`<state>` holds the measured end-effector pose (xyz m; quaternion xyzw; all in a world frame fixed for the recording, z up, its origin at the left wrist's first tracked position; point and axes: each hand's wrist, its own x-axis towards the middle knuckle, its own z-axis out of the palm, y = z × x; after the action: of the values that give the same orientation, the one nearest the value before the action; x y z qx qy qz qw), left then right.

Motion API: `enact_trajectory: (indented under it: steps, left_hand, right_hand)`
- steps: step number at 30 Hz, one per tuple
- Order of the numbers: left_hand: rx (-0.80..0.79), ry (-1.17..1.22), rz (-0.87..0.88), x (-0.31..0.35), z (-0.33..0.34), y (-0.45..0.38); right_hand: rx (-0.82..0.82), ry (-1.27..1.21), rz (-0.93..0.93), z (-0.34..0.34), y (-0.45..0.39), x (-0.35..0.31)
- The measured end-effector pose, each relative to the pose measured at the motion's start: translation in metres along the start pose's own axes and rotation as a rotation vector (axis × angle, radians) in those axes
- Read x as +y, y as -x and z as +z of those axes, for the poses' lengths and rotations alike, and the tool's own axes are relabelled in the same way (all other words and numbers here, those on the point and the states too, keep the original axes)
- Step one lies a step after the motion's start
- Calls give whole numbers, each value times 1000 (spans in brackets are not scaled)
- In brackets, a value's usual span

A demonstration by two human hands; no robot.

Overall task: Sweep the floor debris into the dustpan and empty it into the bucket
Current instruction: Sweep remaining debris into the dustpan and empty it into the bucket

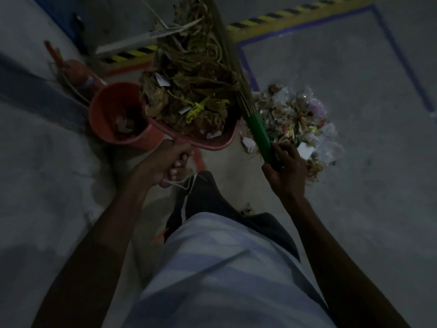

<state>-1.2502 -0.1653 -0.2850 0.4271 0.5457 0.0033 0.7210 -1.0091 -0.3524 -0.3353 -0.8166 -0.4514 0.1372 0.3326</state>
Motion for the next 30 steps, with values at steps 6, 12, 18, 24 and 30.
enact_trajectory:
  steps: [6, 12, 18, 24, 30]
  left_hand:
    - [66, 58, -59, -11, -78, -4]
    - [102, 150, -129, -5, -168, -32]
    - [118, 215, -154, 7, -251, -68]
    - [118, 281, -228, 8, -302, -94]
    - [126, 378, -306, 1, -337, -129]
  right_hand:
    - [-136, 57, -47, 49, -27, -58]
    - [-236, 97, -82, 123, -80, -111]
    - [-289, 188, -86, 189, -129, -162]
    - [-398, 295, -124, 240, -171, -200]
    - [-479, 248, -119, 277, -192, -222]
